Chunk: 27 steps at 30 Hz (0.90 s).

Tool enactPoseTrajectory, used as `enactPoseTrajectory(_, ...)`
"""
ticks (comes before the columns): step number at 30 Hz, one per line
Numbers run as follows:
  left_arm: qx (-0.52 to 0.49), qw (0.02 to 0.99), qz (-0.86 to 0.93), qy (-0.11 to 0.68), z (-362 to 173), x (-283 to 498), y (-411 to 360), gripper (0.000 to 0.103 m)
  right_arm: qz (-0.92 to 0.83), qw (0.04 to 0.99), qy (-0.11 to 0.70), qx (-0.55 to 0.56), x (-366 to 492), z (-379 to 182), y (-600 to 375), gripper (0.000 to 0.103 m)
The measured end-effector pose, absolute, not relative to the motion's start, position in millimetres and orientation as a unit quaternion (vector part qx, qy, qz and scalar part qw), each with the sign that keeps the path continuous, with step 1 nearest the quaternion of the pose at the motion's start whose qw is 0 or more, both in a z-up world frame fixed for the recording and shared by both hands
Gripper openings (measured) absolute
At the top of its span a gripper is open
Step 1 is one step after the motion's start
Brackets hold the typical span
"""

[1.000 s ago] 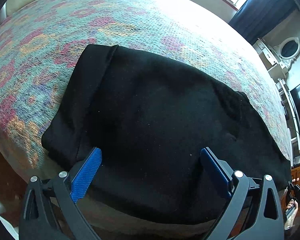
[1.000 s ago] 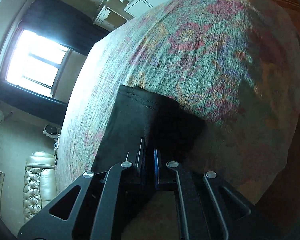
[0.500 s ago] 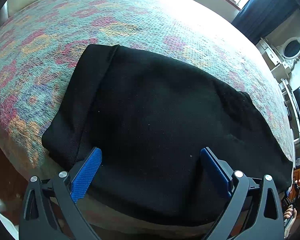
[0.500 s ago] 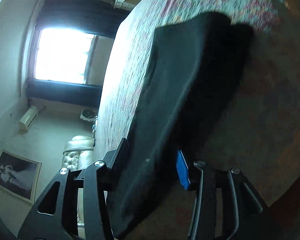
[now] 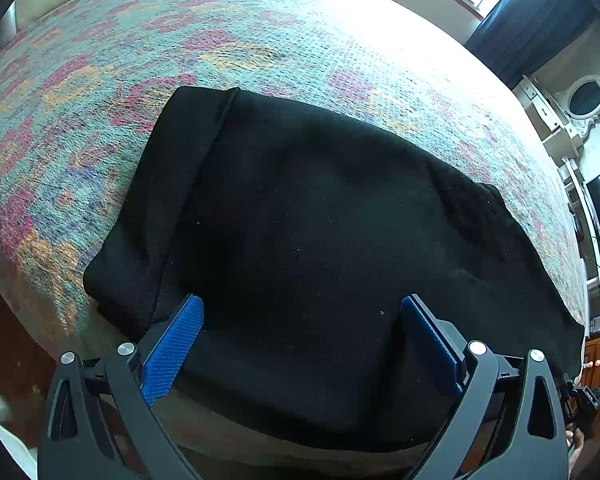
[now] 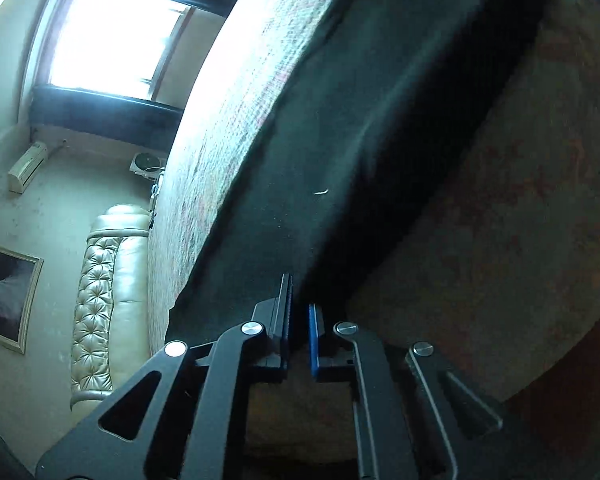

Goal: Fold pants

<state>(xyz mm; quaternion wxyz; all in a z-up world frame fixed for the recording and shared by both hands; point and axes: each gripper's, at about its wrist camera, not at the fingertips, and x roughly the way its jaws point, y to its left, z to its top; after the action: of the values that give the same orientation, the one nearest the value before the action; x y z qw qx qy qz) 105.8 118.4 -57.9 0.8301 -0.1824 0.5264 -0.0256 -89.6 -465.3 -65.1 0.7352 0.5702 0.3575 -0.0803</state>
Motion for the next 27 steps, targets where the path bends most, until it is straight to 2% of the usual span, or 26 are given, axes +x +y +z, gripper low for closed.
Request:
enactPoseTrajectory(3, -0.181, 0.830, -0.024, 0.527, -58.3, 106.0, 118.7, 0.098, -0.046, 0.717, 0.336, 0.609, -92.8, -69.0, -459.9, 0.018)
enactPoseTrajectory(4, -0.181, 0.830, -0.024, 0.527, -58.4, 106.0, 118.6, 0.098, -0.031, 0.712, 0.333, 0.618, -90.8, -70.0, -455.3, 0.030)
enactPoseTrajectory(5, -0.180, 0.830, -0.023, 0.527, -58.5, 106.0, 118.6, 0.098, -0.017, 0.709, 0.332, 0.622, -86.4, -70.7, -449.4, 0.038)
enactPoseTrajectory(11, -0.181, 0.829, -0.024, 0.528, -57.9, 107.7, 119.4, 0.098, 0.082, 0.690, 0.376, 0.613, -49.9, -79.7, -403.3, 0.042)
enactPoseTrajectory(13, -0.180, 0.829, -0.024, 0.529, -57.7, 107.6, 119.5, 0.098, 0.097, 0.694, 0.393, 0.596, -42.7, -78.2, -392.7, 0.041)
enactPoseTrajectory(15, -0.180, 0.829, -0.024, 0.529, -57.4, 107.8, 118.1, 0.098, 0.101, 0.707, 0.433, 0.549, -39.2, -74.4, -383.7, 0.012)
enactPoseTrajectory(16, -0.181, 0.829, -0.024, 0.529, -57.6, 108.5, 118.4, 0.098, 0.092, 0.710, 0.449, 0.535, -40.9, -75.9, -381.7, 0.006)
enactPoseTrajectory(22, -0.180, 0.829, -0.025, 0.530, -57.5, 110.0, 117.3, 0.098, 0.117, 0.674, 0.434, 0.587, -51.9, -88.7, -395.5, 0.007)
enactPoseTrajectory(24, -0.179, 0.829, -0.026, 0.530, -58.2, 109.6, 118.2, 0.098, 0.137, 0.669, 0.445, 0.580, -55.5, -83.3, -401.0, 0.013)
enactPoseTrajectory(25, -0.178, 0.829, -0.026, 0.530, -58.8, 109.1, 118.7, 0.098, 0.139, 0.675, 0.453, 0.566, -59.1, -79.3, -397.4, 0.025)
enactPoseTrajectory(26, -0.178, 0.829, -0.025, 0.530, -58.9, 108.9, 118.7, 0.098, 0.141, 0.687, 0.455, 0.548, -62.7, -67.9, -403.6, 0.043)
enactPoseTrajectory(27, -0.178, 0.829, -0.025, 0.530, -58.9, 108.7, 118.5, 0.098, 0.145, 0.701, 0.451, 0.533, -66.8, -55.4, -413.2, 0.048)
